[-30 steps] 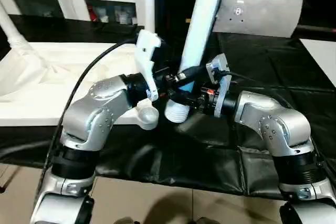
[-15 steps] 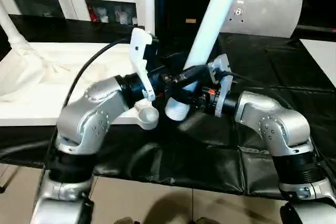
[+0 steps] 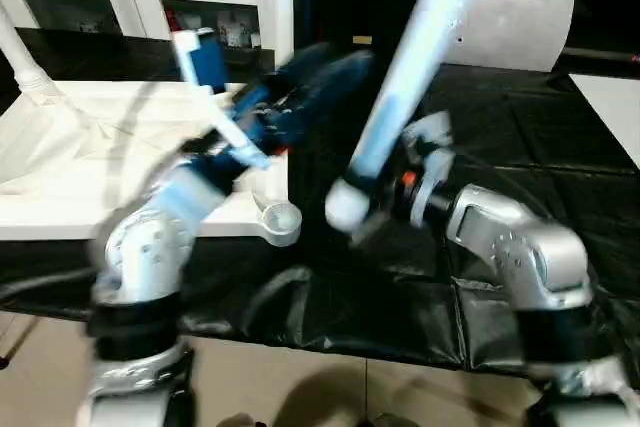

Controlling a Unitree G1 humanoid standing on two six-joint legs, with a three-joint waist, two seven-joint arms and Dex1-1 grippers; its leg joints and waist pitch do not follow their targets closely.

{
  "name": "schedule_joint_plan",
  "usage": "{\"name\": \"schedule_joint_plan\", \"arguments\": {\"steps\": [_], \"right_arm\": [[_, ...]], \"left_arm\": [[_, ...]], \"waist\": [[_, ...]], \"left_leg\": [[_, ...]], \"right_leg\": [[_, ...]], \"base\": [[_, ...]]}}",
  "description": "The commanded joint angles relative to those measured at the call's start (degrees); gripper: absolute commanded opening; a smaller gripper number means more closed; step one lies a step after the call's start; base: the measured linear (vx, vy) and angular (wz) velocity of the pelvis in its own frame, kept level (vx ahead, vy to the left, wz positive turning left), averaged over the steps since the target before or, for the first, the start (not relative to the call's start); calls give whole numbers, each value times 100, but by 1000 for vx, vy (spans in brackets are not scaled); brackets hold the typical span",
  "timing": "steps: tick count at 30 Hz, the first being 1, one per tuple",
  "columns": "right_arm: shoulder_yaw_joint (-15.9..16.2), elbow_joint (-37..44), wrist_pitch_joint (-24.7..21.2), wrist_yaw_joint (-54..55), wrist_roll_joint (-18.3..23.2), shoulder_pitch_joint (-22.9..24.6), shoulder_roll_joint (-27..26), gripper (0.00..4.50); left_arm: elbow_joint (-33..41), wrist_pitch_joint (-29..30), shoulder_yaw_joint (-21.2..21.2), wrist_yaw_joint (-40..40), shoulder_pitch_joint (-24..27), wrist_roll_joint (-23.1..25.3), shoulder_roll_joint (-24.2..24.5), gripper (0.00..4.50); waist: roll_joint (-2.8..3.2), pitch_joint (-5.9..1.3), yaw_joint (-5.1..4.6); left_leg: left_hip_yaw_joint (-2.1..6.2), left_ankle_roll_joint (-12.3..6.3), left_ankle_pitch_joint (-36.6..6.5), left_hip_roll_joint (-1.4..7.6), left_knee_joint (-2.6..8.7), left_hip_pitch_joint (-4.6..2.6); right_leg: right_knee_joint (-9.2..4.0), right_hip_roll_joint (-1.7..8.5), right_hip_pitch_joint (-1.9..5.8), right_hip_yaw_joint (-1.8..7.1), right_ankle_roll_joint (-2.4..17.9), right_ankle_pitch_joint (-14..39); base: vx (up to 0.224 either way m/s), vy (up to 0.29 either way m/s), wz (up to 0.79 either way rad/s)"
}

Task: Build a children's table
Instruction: Pick table leg

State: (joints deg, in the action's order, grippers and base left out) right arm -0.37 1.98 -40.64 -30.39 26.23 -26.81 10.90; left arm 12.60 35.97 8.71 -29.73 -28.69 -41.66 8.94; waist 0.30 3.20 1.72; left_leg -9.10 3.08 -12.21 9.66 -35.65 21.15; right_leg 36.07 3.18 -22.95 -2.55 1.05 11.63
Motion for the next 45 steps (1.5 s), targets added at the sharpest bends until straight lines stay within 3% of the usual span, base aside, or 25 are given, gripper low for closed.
{"name": "schedule_joint_plan", "arguments": {"steps": [1,12,15,16,17,19,21,23,25,27,29,30,31,32,33,34,36,37,38,39,40,41,42,43,45], "right_arm": [[-182,264,32,297,-100,2,35,189],[-316,676,115,1963,-913,554,-416,189],[-250,728,666,2059,-1199,635,-381,189],[-408,825,500,2005,-964,728,-458,189],[-476,879,346,1933,-811,785,-472,189],[-638,988,261,1844,-532,879,-582,189],[-761,1059,287,1822,-362,920,-692,189],[-761,1059,287,1822,-362,920,-692,189],[-761,1059,287,1822,-362,920,-692,189],[-761,1059,287,1822,-362,920,-692,189],[-791,1185,335,1904,-334,1156,-823,189],[-739,1207,379,1947,-399,1266,-830,189],[-652,1243,483,2036,-524,1443,-848,189],[-622,1243,495,2081,-542,1499,-882,189],[-603,1254,474,2111,-543,1504,-910,189],[-589,1265,445,2100,-532,1497,-899,189],[-598,1340,362,2111,-473,1512,-903,189],[-653,1379,303,2154,-417,1533,-936,189],[-701,1410,255,2179,-364,1558,-964,189],[-742,1438,238,2223,-363,1586,-974,189],[-785,1460,212,2247,-341,1612,-984,189],[-814,1489,214,2232,-286,1646,-990,189],[-814,1489,214,2232,-286,1646,-990,189],[-828,1517,227,2235,-253,1679,-996,189],[-796,1537,223,2187,-238,1695,-961,189]], "left_arm": [[52,-35,-109,257,110,450,87,450],[220,-544,-33,1645,1239,1843,256,450],[374,-527,-198,1838,1469,2110,248,450],[483,-517,-261,1939,1617,2175,196,450],[536,-521,-298,1980,1692,2208,177,450],[592,-534,-373,2034,1790,2257,146,450],[601,-547,-406,2057,1822,2279,134,450],[601,-547,-406,2057,1822,2279,134,450],[601,-547,-406,2057,1822,2279,134,450],[601,-547,-406,2057,1822,2279,134,450],[584,-611,-501,2071,1864,2366,108,450],[575,-631,-537,2068,1873,2401,102,450],[566,-665,-582,2059,1899,2450,95,450],[548,-677,-601,2059,1905,2490,99,450],[544,-674,-607,2066,1915,2522,99,450],[544,-672,-614,2072,1917,2528,96,450],[572,-634,-682,2049,1962,2532,105,450],[590,-626,-729,2028,2007,2545,119,450],[596,-633,-752,2020,2040,2557,124,450],[597,-624,-763,2040,2069,2576,123,450],[592,-618,-764,2066,2093,2588,114,450],[587,-621,-792,2067,2115,2628,125,450],[587,-621,-792,2067,2115,2628,125,450],[582,-591,-824,2076,2137,2697,147,450],[579,-629,-856,2038,2160,2725,153,450]], "waist": [[25,-362,-24],[-64,-333,-77],[-101,-341,-6],[-91,-345,111],[-72,-350,171],[-5,-360,167],[99,-409,105],[93,-400,-132],[61,-358,-161],[-18,-329,-130],[83,-333,-53],[103,-290,-115],[207,-286,-281],[239,-261,-430],[220,-293,-536],[296,-258,-511],[158,-291,-511],[-253,-537,-352],[-234,-489,-250],[-61,-343,-438],[-39,-247,-449],[-6,-223,-437],[225,-249,-592],[506,-343,-722],[505,-259,-691]], "left_leg": [[57,73,-494,271,439,-45],[27,35,-860,234,448,5],[-2,-371,-604,194,311,98],[126,-774,-395,225,43,197],[210,-921,-258,276,-68,263],[230,-1021,-133,319,-16,256],[90,-1330,92,300,193,24],[-30,-2310,629,166,373,-269],[-76,-2337,293,125,404,-194],[-55,-1838,-706,94,307,-14],[192,-1388,-1119,240,98,35],[265,-1150,-1461,272,260,9],[138,-803,-1997,155,663,-192],[43,-580,-2231,68,885,-215],[11,-285,-2352,101,1129,-180],[34,-91,-2340,119,1189,-156],[-20,460,-2622,221,1265,-201],[49,948,-2067,-44,291,-91],[419,381,-1331,-331,-787,41],[871,120,-720,-291,-1131,596],[960,522,-562,-157,-1010,540],[900,610,-629,-77,-684,380],[1030,660,-1404,172,66,203],[1446,1228,-1611,272,427,-91],[1404,1660,-1405,200,519,-87]], "right_leg": [[-447,374,332,280,961,724],[-535,477,312,364,760,1521],[-636,716,376,529,821,1765],[-784,1136,483,800,974,1993],[-824,1254,499,890,1127,1960],[-782,1167,446,811,1305,1746],[-615,770,303,522,1418,1114],[-348,292,-22,60,1141,690],[-413,368,30,53,1056,926],[-724,857,220,329,834,1694],[-978,1366,327,642,710,2275],[-988,1198,314,534,596,2451],[-695,483,138,98,324,2285],[-369,96,35,-164,194,1944],[343,-109,21,-444,-38,1024],[484,-42,22,-523,-39,818],[334,157,113,-556,34,582],[-354,1373,171,257,184,1861],[-964,1888,57,786,207,2316],[-886,1958,494,773,444,2728],[-778,1586,537,178,869,3087],[-714,1233,436,-78,1021,2942],[-291,509,379,-272,981,2332],[332,157,80,-98,409,666],[325,154,123,-82,115,152]], "base": [[0,0,0],[0,0,0],[0,0,0],[0,0,0],[12,71,1],[8,98,3],[-2,94,5],[-17,157,2],[-40,215,6],[-57,161,-2],[-63,160,-4],[-58,178,-1],[-58,178,-1],[-61,199,2],[-75,169,-3],[-75,169,-3],[-75,94,-10],[-67,76,-11],[-72,83,-6],[-54,140,-31],[-54,140,-31],[-30,200,-42],[-50,233,-8],[-50,233,-8],[-52,164,0]]}}
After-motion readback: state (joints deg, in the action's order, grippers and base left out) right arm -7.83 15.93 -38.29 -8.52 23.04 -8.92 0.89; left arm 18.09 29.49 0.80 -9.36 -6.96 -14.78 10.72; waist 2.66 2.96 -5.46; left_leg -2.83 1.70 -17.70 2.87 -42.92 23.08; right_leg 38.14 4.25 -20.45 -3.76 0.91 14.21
